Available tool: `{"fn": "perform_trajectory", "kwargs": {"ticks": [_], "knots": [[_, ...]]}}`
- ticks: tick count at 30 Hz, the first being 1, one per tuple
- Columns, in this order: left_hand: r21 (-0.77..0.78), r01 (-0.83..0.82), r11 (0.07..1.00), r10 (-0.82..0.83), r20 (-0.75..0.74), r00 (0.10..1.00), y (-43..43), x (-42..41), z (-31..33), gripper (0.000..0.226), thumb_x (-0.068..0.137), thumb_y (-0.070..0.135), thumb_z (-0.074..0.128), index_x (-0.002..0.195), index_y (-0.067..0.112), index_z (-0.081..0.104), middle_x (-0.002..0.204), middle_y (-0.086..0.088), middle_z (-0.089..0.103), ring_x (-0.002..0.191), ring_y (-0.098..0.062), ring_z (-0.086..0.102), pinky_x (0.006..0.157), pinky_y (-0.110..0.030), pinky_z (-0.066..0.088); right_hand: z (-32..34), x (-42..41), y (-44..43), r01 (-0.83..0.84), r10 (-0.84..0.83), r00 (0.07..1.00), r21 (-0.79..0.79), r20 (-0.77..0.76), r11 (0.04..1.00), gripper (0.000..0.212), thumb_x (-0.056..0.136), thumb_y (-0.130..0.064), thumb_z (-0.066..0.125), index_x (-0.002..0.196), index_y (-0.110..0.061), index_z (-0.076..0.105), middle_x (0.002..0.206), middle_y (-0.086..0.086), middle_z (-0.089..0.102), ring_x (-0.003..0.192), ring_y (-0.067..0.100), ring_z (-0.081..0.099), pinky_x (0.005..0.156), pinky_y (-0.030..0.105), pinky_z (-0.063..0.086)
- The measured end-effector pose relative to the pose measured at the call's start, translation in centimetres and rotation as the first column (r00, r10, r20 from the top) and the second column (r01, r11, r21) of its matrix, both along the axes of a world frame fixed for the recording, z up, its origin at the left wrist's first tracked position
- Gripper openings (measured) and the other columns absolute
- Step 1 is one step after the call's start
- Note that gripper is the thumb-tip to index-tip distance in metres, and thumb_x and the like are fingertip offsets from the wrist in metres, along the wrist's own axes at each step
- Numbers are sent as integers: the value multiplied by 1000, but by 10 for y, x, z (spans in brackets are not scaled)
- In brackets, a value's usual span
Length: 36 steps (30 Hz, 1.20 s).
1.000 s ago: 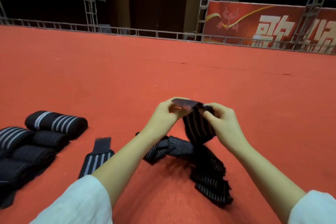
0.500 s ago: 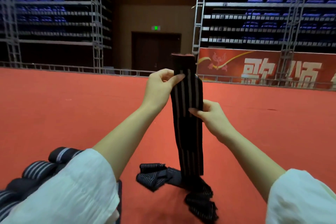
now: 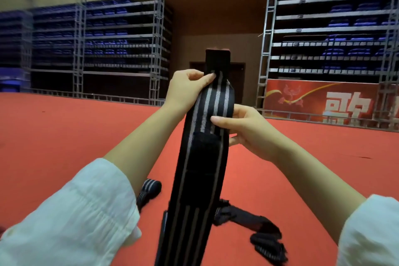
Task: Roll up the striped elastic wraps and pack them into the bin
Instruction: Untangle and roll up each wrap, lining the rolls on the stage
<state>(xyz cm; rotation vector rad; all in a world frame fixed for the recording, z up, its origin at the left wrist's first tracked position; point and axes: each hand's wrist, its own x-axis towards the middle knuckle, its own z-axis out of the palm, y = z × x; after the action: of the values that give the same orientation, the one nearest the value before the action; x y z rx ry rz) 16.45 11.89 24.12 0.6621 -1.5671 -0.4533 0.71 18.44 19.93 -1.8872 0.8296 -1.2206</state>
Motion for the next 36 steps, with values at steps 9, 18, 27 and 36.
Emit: {"fn": "perform_trajectory", "kwargs": {"ticks": [9,18,27,36], "knots": [[576,-80,813,-25,173,985,-49,61,-179,28,88,30,68,80,4,67,65,-2,64,57,-11,56,47,-14,41,-137,37,-48,-69,156,981,550,-113,832,13,95,-23,58,98,-13,66,87,1,73,73,17,68,67,31,58],[761,-191,620,43,210,977,-119,82,-338,36,83,29,74,60,12,51,60,-4,47,60,-18,45,62,-29,38,-265,46,-116,133,25,980,748,-196,650,13,95,-18,58,87,-9,60,76,7,60,58,17,62,58,30,57],[675,-333,659,97,363,927,-154,71,-373,32,85,30,70,75,0,65,74,-9,67,73,-21,60,70,-35,43,-306,56,-182,277,-215,961,647,-175,710,14,98,-16,52,97,-7,62,65,1,57,41,6,53,36,17,37],[567,-405,717,142,451,881,-179,63,-383,26,85,31,68,69,11,66,67,0,64,69,-12,57,59,-23,35,-328,57,-225,456,-349,888,474,-301,753,15,91,-17,61,82,-6,66,57,4,56,40,13,50,34,14,30]]}}
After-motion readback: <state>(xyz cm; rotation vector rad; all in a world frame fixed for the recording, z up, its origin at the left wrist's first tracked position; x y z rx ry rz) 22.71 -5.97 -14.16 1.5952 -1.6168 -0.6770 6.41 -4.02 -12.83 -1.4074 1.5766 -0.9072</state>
